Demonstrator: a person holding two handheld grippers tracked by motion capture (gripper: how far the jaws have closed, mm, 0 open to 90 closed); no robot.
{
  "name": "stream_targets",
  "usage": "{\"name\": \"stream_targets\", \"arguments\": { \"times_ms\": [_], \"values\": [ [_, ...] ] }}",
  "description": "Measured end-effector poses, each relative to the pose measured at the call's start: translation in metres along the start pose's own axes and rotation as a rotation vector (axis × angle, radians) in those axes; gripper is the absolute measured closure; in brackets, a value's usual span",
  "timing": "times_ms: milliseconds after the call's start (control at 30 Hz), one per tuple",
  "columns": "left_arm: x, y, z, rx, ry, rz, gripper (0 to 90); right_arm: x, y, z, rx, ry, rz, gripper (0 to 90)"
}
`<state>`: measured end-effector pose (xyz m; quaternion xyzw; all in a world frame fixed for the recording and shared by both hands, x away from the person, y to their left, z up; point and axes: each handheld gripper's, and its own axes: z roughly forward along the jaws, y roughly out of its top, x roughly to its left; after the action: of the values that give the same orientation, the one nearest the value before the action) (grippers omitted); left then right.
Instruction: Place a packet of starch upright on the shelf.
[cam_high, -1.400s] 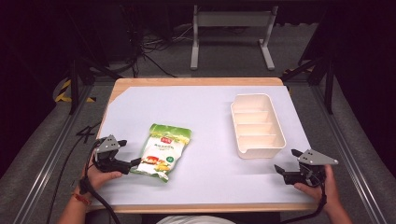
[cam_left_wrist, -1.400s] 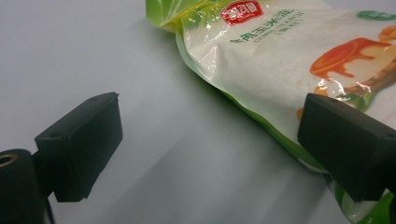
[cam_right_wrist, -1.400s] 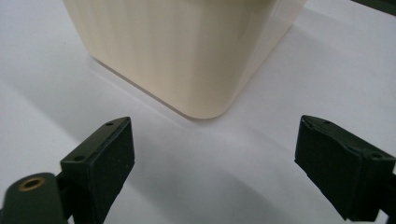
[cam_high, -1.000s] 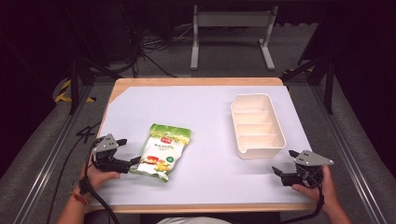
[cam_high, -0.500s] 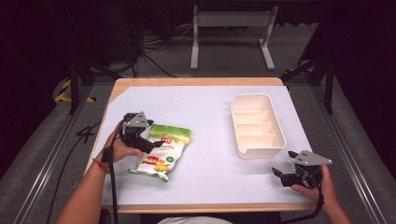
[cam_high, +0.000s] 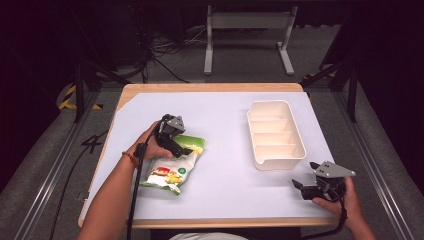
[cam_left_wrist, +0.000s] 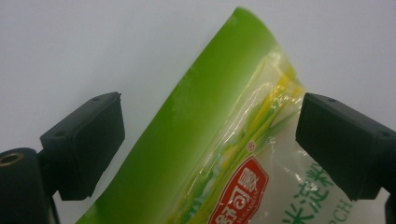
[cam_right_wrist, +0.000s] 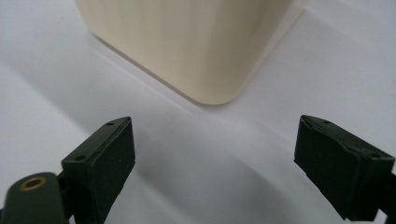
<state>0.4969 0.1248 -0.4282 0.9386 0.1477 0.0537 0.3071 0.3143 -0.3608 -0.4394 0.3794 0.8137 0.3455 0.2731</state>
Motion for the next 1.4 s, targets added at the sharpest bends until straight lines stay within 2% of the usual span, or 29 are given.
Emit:
{"name": "stream_targets", "arguments": {
  "times_ms": [33,100,167,267,300,433,500,600,700,800,900,1000,1100,1233,1333,1400],
  "values": [
    [0.0,-0.001,0.002,0.018,-0.006,0.006,9.8,-0.001,-0.001,0.0,-0.002,-0.001,0.007,12.1],
    [0.001,-0.001,0.002,0.022,-0.018,0.002,10.2,-0.002,-0.001,0.0,0.002,-0.004,0.014,12.1],
    [0.002,-0.002,-0.002,0.033,-0.024,0.024,12.9,-0.003,-0.002,0.001,0.01,-0.001,0.016,12.2],
    [0.001,-0.004,-0.007,0.062,-0.054,0.043,22.1,-0.001,-0.001,0.001,0.014,0.003,0.003,12.1],
    [0.001,-0.005,-0.009,0.073,-0.088,0.054,26.9,-0.001,-0.001,0.001,0.015,0.005,0.001,12.1],
    [-0.002,-0.006,-0.015,0.117,-0.117,0.08,47.6,-0.001,-0.002,0.003,0.023,0.01,0.001,12.1],
    [-0.003,-0.006,-0.014,0.13,-0.128,0.087,53.8,-0.001,-0.002,0.003,0.027,0.01,-0.002,12.1],
    [-0.005,-0.002,-0.014,0.158,-0.102,0.124,61.4,0.0,-0.001,0.004,0.029,0.011,-0.005,12.1],
    [-0.007,-0.001,-0.013,0.166,-0.091,0.128,66.8,0.0,-0.002,0.003,0.03,0.012,-0.006,12.1],
    [-0.011,-0.001,-0.012,0.167,-0.072,0.134,81.9,-0.001,-0.002,0.004,0.034,0.012,-0.004,12.1],
    [-0.021,-0.006,-0.013,0.139,-0.009,0.126,86.6,-0.001,-0.002,0.004,0.035,0.008,-0.005,12.1],
    [-0.029,-0.007,-0.014,0.147,0.046,0.124,88.4,-0.001,-0.002,0.002,0.028,0.007,-0.003,12.1],
    [-0.035,-0.011,-0.014,0.121,0.089,0.078,88.6,-0.001,-0.002,0.003,0.033,0.009,-0.005,12.3],
    [-0.037,-0.013,-0.017,0.089,0.11,0.048,88.9,-0.001,-0.002,0.003,0.029,0.01,-0.002,12.3],
    [-0.036,-0.016,-0.021,0.048,0.125,0.014,89.1,-0.001,-0.002,0.002,0.029,0.008,-0.008,12.3],
    [-0.034,-0.018,-0.026,0.023,0.141,0.006,89.2,-0.001,-0.001,0.002,0.025,0.006,-0.008,12.2]
  ]
}}
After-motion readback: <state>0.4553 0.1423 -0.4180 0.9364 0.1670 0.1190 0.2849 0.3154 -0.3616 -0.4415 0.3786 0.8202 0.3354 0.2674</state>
